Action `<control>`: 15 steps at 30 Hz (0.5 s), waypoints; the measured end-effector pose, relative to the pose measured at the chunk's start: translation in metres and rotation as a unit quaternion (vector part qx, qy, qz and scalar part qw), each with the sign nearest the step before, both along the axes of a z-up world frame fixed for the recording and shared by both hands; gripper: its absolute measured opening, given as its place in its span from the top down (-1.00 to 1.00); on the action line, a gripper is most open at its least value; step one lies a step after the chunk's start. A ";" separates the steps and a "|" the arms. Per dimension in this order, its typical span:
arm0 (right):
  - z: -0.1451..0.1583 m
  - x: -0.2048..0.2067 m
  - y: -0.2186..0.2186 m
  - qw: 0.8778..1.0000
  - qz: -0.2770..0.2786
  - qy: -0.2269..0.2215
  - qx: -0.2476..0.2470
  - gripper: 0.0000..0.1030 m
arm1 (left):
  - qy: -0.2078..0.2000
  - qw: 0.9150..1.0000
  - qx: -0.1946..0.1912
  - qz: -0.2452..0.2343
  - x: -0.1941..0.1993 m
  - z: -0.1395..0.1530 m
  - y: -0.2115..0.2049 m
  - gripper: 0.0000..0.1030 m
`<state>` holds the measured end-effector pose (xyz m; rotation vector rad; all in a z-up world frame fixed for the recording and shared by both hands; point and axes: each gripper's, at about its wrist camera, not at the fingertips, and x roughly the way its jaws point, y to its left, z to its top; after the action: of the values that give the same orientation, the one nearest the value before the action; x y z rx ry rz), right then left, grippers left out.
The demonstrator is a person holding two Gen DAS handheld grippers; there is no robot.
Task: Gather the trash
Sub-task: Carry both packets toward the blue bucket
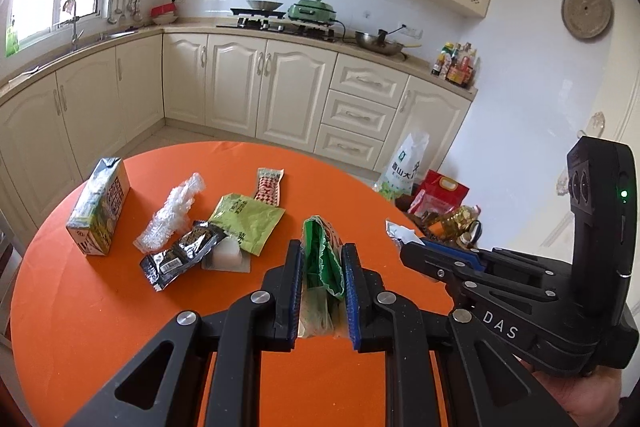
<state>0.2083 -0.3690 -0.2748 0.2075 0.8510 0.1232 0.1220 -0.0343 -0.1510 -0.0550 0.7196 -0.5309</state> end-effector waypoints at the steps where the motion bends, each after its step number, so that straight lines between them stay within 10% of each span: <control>1: 0.006 -0.004 -0.003 1.000 -0.004 -0.007 -0.003 0.82 | -0.007 1.000 -0.001 -0.005 -0.003 0.007 -0.003 0.72; 15: 0.077 -0.096 -0.107 0.989 -0.123 -0.068 -0.037 0.82 | -0.051 0.990 -0.029 -0.129 -0.061 0.067 -0.111 0.72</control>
<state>0.1124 -0.4762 -0.1976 0.2308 0.6862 -0.1233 0.0614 -0.1450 -0.0839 0.0114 0.6151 -0.7961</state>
